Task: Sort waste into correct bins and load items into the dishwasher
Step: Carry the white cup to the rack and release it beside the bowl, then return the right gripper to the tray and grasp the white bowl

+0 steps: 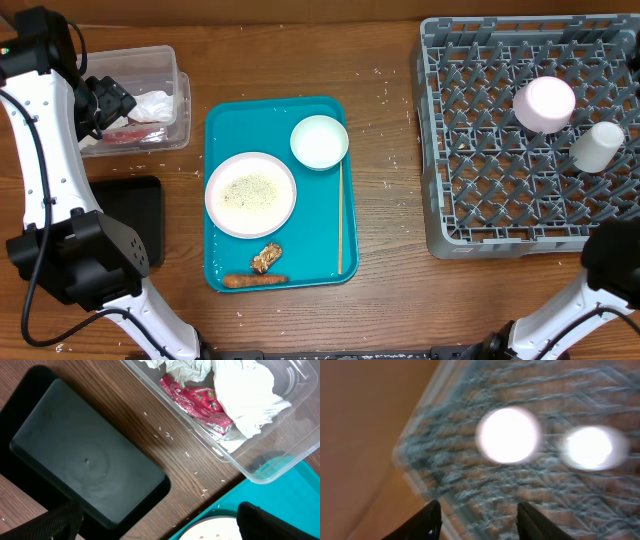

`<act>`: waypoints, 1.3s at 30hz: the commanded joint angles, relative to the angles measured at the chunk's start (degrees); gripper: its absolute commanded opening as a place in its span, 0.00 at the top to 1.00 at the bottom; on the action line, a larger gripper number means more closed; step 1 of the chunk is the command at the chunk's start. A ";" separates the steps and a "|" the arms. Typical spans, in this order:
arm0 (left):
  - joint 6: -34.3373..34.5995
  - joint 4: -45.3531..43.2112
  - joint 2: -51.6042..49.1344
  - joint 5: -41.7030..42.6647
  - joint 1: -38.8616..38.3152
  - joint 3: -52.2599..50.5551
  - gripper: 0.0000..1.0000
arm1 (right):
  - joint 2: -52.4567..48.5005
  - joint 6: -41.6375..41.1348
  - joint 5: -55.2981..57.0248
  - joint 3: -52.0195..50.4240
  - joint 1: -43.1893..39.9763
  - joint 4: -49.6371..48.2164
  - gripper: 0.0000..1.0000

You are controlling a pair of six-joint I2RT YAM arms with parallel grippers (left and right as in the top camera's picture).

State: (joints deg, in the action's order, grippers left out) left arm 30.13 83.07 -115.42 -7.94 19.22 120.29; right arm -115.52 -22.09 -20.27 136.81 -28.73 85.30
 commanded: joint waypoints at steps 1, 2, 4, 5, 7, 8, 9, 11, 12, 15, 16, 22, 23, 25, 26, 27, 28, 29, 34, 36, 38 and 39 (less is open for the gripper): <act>1.42 0.02 -0.63 0.26 -0.13 -0.17 0.00 | 0.55 3.04 -12.79 0.42 8.11 -1.40 0.50; 1.42 0.02 -0.63 0.26 -0.13 -0.17 0.00 | 0.52 4.07 -12.17 0.42 10.97 -1.81 0.50; 1.42 0.02 -0.63 0.26 -0.13 -0.17 0.00 | 0.33 6.21 -9.11 0.39 17.38 -2.58 0.49; 1.42 0.02 -0.63 0.26 -0.13 -0.17 0.00 | 0.15 6.80 -6.12 0.39 21.03 -2.99 0.49; 1.42 0.02 -0.63 0.26 -0.13 -0.17 0.00 | -0.79 7.34 3.08 0.39 30.47 -4.33 0.44; 1.42 0.02 -0.63 0.26 -0.13 -0.17 0.00 | -1.42 7.34 6.05 0.39 33.51 -4.92 0.43; 1.42 0.02 -0.63 0.26 -0.13 -0.17 0.00 | -2.34 7.37 9.57 0.39 37.11 -5.73 0.41; 1.42 0.02 -0.63 0.26 -0.13 -0.17 0.00 | -4.44 7.37 14.47 0.39 42.80 -7.39 0.28; 1.42 0.02 -0.63 0.26 -0.13 -0.17 0.00 | -5.64 7.37 16.06 0.39 45.07 -8.20 0.25; 1.42 0.02 -0.63 0.26 -0.13 -0.17 0.00 | -9.88 7.61 18.14 0.39 51.21 -9.97 0.25; 1.42 0.02 -0.63 0.26 -0.13 -0.17 0.00 | -11.34 7.78 18.10 0.39 52.76 -10.27 0.25; 1.42 0.02 -0.63 0.26 -0.13 -0.17 0.00 | -19.21 7.76 18.05 0.39 59.28 -10.03 0.24; 1.42 0.02 -0.63 0.26 -0.13 -0.17 0.00 | -19.82 7.76 17.94 0.39 59.82 -10.01 0.24; 1.42 0.02 -0.63 0.26 -0.13 -0.17 0.00 | -21.11 7.76 17.57 0.39 61.16 -10.03 0.24; 1.42 0.02 -0.63 0.26 -0.13 -0.17 0.00 | -21.51 7.78 17.62 0.39 61.81 -10.10 0.24; 1.42 0.02 -0.63 0.26 -0.13 -0.17 0.00 | -21.88 7.78 17.62 0.39 62.40 -10.29 0.24; 1.42 0.02 -0.63 0.26 -0.13 -0.17 0.00 | -21.94 7.78 17.62 0.39 63.04 -10.58 0.24; 1.42 0.02 -0.63 0.26 -0.13 -0.17 0.00 | -22.05 7.78 17.62 0.39 63.56 -10.93 0.25; 1.42 0.02 -0.63 0.26 -0.17 -0.17 0.00 | -22.32 7.78 17.68 0.39 65.70 -13.90 0.27; 1.42 0.02 -0.63 0.26 -0.17 -0.17 0.00 | -22.88 7.74 17.68 0.39 66.12 -15.28 0.27; 1.42 0.02 -0.63 0.26 -0.15 -0.17 0.00 | -23.93 7.58 17.68 0.39 66.29 -16.39 0.27; 1.42 0.02 -0.63 0.26 -0.17 -0.17 0.00 | -24.72 7.04 17.68 0.39 66.34 -16.57 0.27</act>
State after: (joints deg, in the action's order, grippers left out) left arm 30.13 83.07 -115.42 -7.94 19.22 120.29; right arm -138.32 -14.72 -3.38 136.75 37.71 69.30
